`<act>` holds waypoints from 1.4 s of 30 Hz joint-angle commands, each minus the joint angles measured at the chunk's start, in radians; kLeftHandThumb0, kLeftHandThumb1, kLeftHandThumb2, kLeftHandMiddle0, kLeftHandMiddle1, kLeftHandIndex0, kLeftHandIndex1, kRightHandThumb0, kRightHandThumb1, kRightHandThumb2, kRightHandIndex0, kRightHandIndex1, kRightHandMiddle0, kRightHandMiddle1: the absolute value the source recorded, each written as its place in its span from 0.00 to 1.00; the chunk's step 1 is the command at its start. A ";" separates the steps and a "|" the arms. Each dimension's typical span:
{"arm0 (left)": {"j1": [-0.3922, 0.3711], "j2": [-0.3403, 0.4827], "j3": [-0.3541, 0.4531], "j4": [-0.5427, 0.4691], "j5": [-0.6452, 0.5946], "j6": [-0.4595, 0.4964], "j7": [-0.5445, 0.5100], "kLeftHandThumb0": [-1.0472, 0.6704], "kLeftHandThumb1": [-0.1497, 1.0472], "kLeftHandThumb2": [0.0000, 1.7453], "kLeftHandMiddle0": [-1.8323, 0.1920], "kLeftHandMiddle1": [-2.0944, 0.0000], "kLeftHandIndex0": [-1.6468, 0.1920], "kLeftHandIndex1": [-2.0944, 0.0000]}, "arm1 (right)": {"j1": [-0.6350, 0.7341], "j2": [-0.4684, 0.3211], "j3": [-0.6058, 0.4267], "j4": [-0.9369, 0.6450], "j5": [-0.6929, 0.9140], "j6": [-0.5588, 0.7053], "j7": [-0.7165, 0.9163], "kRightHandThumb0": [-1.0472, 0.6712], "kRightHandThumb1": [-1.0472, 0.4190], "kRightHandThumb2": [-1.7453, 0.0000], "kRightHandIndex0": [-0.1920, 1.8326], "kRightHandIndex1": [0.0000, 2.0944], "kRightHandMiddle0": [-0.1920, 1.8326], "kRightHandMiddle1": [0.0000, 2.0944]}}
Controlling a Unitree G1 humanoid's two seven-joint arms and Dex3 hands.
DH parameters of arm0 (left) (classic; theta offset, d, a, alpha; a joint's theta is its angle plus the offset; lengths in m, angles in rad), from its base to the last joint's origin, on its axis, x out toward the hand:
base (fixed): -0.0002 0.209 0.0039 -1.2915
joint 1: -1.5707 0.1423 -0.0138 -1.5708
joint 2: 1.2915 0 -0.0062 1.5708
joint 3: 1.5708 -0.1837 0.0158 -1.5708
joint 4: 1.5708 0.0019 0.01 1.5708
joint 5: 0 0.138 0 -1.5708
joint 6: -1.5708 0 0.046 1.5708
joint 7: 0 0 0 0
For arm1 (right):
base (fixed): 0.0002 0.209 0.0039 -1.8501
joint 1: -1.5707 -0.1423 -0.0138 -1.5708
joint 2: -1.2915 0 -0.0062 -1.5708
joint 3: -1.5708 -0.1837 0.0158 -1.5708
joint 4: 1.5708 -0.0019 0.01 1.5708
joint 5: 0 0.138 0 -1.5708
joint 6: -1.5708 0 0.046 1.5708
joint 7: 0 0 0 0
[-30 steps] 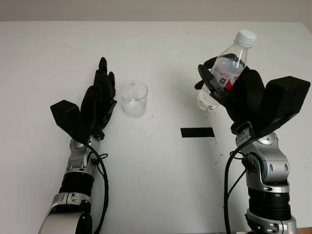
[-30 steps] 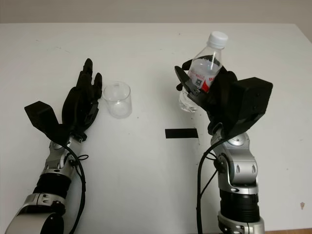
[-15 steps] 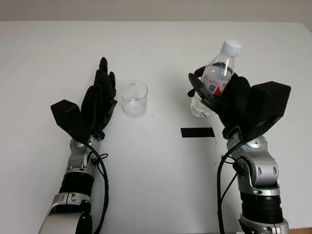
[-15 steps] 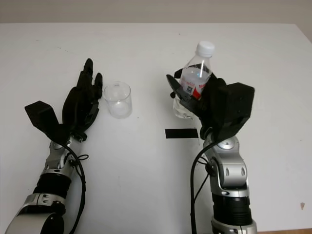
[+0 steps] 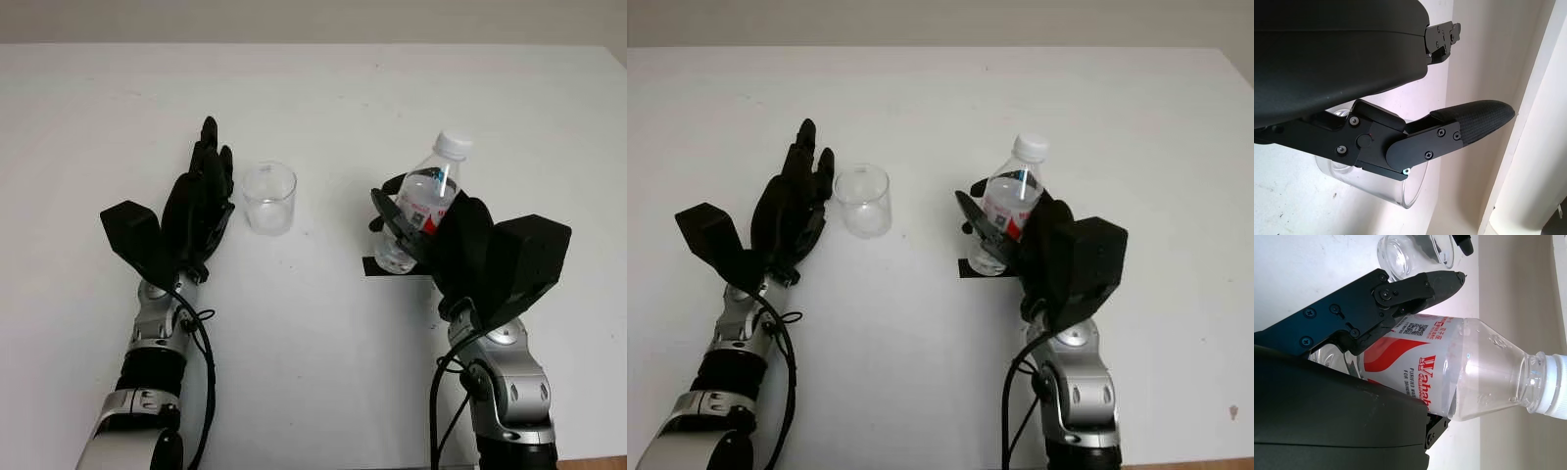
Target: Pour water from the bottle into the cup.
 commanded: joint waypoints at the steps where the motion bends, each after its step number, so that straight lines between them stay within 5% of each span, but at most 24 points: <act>1: 0.025 0.004 0.001 0.013 0.000 -0.003 -0.005 0.13 1.00 0.43 1.00 1.00 1.00 1.00 | 0.008 0.005 -0.013 0.003 0.004 -0.023 0.000 0.34 0.00 0.76 0.81 1.00 0.64 1.00; 18: 0.022 0.004 0.004 0.018 0.001 -0.011 0.000 0.13 1.00 0.44 1.00 1.00 1.00 1.00 | -0.054 -0.019 0.006 0.352 -0.135 -0.452 -0.015 0.36 0.00 0.74 0.74 1.00 0.56 1.00; 28: 0.025 0.004 0.001 0.015 0.002 -0.009 -0.003 0.13 1.00 0.44 1.00 1.00 1.00 1.00 | -0.055 -0.030 0.012 0.325 -0.131 -0.413 0.021 0.35 0.00 0.73 0.77 1.00 0.61 1.00; 42: 0.021 0.005 0.005 0.017 -0.004 -0.006 0.000 0.14 1.00 0.44 1.00 1.00 1.00 1.00 | -0.048 -0.009 -0.004 0.160 -0.045 -0.136 0.056 0.34 0.00 0.74 0.81 1.00 0.64 1.00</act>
